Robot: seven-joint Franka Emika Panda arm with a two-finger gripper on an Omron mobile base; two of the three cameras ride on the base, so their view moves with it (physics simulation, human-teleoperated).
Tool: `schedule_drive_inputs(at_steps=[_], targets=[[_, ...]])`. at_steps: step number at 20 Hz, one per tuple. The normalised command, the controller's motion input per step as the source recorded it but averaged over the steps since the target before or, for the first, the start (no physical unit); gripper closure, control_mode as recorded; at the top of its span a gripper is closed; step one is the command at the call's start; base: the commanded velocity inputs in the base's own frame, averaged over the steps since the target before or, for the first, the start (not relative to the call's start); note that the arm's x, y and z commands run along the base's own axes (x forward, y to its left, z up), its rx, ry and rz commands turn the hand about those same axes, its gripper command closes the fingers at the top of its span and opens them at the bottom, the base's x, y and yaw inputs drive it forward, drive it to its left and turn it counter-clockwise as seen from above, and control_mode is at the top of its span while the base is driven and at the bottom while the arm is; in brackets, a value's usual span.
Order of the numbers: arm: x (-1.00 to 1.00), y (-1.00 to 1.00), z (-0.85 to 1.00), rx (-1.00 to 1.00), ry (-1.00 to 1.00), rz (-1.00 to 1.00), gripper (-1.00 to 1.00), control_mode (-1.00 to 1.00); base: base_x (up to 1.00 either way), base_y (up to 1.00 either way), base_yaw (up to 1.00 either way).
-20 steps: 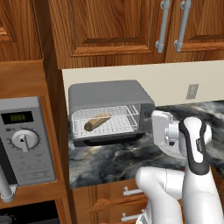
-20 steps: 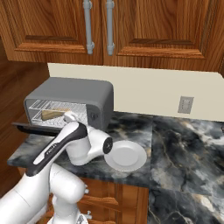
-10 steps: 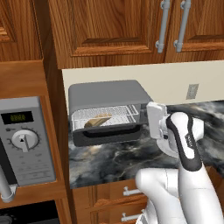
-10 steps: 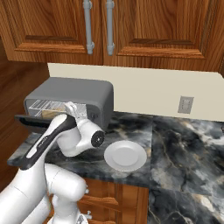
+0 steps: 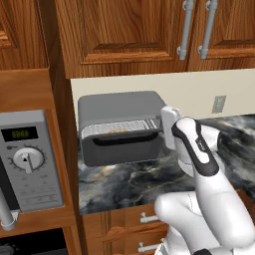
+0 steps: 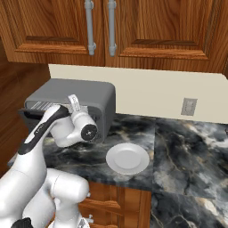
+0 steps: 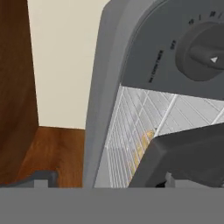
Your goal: Pull the toaster oven rack outwards. Pick up the baguette from the plate and place it on the toaster oven rack. Close the toaster oven door fully and set the temperature to the lowest setting.
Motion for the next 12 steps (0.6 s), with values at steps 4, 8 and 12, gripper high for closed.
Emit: schedule_drive_inputs(at_steps=[4, 8, 12], targets=[[0.39, -0.08, 0.10, 0.00, 0.00, -0.14, -1.00, -1.00, 0.00, 0.00, 0.00], [0.41, -0.06, 0.04, 0.00, 0.00, -0.14, -1.00, -1.00, 0.00, 0.00, 0.00], [0.47, -0.01, 0.00, 0.00, 0.00, -0.14, -1.00, -1.00, 0.00, 0.00, 0.00]])
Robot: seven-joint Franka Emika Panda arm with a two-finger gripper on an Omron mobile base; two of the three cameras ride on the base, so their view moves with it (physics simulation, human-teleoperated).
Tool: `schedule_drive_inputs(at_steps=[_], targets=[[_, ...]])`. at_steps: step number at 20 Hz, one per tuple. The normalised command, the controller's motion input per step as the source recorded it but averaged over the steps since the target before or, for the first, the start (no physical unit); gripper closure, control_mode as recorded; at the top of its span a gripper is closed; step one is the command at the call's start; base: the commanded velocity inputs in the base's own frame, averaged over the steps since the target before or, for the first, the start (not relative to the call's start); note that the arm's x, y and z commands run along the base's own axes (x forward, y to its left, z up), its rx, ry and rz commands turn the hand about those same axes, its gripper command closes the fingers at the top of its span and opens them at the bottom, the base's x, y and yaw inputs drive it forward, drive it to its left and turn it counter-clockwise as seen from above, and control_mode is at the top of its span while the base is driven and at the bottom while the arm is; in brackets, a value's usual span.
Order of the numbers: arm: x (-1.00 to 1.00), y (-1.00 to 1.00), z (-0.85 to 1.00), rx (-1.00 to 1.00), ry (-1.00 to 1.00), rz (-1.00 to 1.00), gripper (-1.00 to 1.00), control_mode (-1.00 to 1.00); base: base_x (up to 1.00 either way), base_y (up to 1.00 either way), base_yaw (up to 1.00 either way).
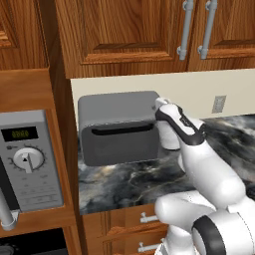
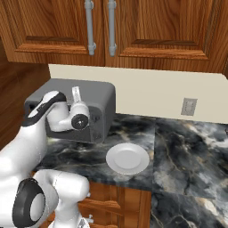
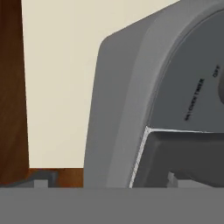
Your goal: Pull the toaster oven rack outwards. Pick up the baguette from the plate and place it on the toaster oven rack. Close the toaster oven door fully and set the temperature to the lowest setting.
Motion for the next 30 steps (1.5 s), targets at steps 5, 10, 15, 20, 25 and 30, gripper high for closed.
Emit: schedule_drive_inputs(at_steps=[5, 10, 15, 20, 25, 30], targets=[[0.42, -0.03, 0.00, 0.00, 0.00, -0.12, -1.00, -1.00, 0.00, 0.00, 0.00], [0.25, -0.03, 0.00, 0.00, 0.00, -0.07, -1.00, -1.00, 0.00, 0.00, 0.00], [-0.03, 0.00, 0.00, 0.00, 0.00, -0.04, -1.00, -1.00, 0.00, 0.00, 0.00], [-0.46, 0.00, 0.04, 0.00, 0.02, 0.00, -1.00, -1.00, 0.00, 0.00, 0.00], [-0.18, -0.07, 0.00, 0.00, 0.00, 0.00, -1.00, -1.00, 0.00, 0.00, 0.00], [0.38, -0.11, -0.32, -0.02, 0.07, 0.00, -1.00, -1.00, 0.00, 0.00, 0.00]])
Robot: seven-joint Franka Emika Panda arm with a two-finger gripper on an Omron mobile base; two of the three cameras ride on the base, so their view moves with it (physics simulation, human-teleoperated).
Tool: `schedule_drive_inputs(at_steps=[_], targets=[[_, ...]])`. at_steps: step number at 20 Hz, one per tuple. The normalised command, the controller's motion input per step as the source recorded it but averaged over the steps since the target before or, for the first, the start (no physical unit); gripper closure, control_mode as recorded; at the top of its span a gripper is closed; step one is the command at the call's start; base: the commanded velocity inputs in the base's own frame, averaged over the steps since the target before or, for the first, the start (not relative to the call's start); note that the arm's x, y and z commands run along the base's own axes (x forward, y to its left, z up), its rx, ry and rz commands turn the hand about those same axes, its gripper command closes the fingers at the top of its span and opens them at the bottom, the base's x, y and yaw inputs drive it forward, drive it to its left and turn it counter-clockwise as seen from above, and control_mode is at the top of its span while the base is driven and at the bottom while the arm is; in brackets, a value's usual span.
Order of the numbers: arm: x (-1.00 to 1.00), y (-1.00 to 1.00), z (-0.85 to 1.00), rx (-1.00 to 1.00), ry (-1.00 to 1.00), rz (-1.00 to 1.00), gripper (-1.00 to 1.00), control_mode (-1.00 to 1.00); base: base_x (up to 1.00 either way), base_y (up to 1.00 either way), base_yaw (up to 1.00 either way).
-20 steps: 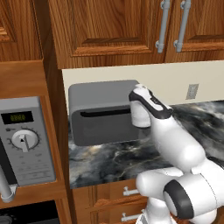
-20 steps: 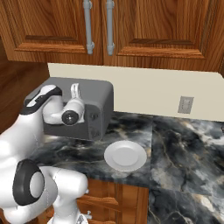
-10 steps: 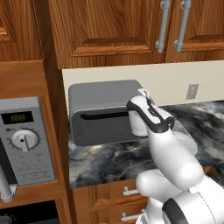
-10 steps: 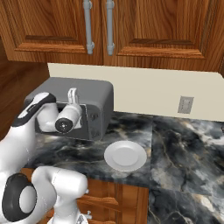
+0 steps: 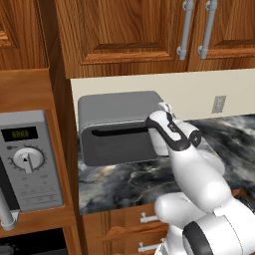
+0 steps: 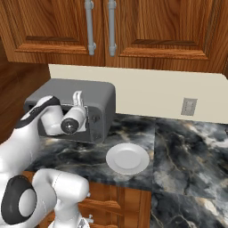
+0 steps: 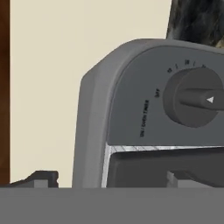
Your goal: Pull the toaster oven rack outwards. Pick up the baguette from the plate and place it on the toaster oven rack. Close the toaster oven door fully and set the temperature to the lowest setting.
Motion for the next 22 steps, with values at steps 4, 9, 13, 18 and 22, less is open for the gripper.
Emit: schedule_drive_inputs(at_steps=[4, 9, 13, 18, 22], targets=[[0.11, 0.00, -0.36, -0.05, 0.01, 0.00, -1.00, -1.00, 0.00, 0.00, 0.00], [0.05, 0.00, -0.29, -0.05, 0.03, 0.00, -1.00, -1.00, 0.00, 0.00, 0.00], [-0.19, 0.00, 0.01, -0.02, 0.00, 0.00, -1.00, -1.00, 0.00, 0.00, 0.00], [-0.44, 0.00, -0.24, -0.07, 0.00, 0.00, -1.00, -1.00, 0.00, 0.00, 0.00], [-0.42, 0.00, -0.29, -0.07, 0.00, 0.00, -1.00, -1.00, 0.00, 0.00, 0.00]])
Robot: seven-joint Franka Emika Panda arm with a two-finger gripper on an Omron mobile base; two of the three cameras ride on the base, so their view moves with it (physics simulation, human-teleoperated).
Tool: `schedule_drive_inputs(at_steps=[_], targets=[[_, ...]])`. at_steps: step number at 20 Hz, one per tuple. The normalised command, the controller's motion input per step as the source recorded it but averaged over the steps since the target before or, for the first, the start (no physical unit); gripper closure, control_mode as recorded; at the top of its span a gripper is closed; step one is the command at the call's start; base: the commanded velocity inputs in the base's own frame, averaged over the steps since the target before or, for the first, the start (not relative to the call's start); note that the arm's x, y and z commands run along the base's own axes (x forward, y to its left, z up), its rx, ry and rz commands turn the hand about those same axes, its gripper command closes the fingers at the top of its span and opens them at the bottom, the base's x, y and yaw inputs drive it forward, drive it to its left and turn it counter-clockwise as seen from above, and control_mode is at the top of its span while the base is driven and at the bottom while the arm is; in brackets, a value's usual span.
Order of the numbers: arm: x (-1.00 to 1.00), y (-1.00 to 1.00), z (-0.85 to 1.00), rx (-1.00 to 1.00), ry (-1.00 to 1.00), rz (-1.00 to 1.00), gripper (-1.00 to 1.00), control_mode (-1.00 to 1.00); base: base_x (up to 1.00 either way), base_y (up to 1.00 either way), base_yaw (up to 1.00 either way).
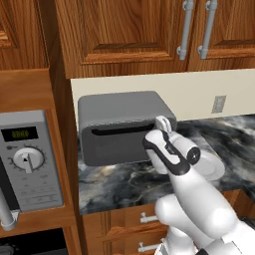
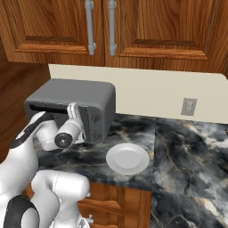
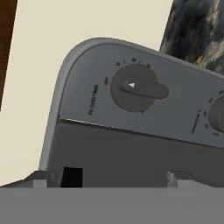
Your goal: Pull the toaster oven rack outwards. Pick up the baguette from the plate and place it on the toaster oven rack. Close the toaster oven door fully and set the temperature to the lowest setting.
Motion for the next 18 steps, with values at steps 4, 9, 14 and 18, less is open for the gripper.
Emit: schedule_drive_inputs(at_steps=[4, 9, 14, 18], targets=[[0.02, 0.00, -0.25, -0.05, 0.03, 0.00, -1.00, -1.00, 0.00, 0.00, 0.00], [0.35, 0.00, -0.18, -0.04, 0.11, 0.00, -1.00, -1.00, 0.00, 0.00, 0.00], [0.64, 0.00, -0.03, -0.01, 0.10, 0.00, -1.00, -1.00, 0.00, 0.00, 0.00], [0.48, 0.00, 0.00, 0.00, 0.08, 0.00, -1.00, -1.00, 0.00, 0.00, 0.00]])
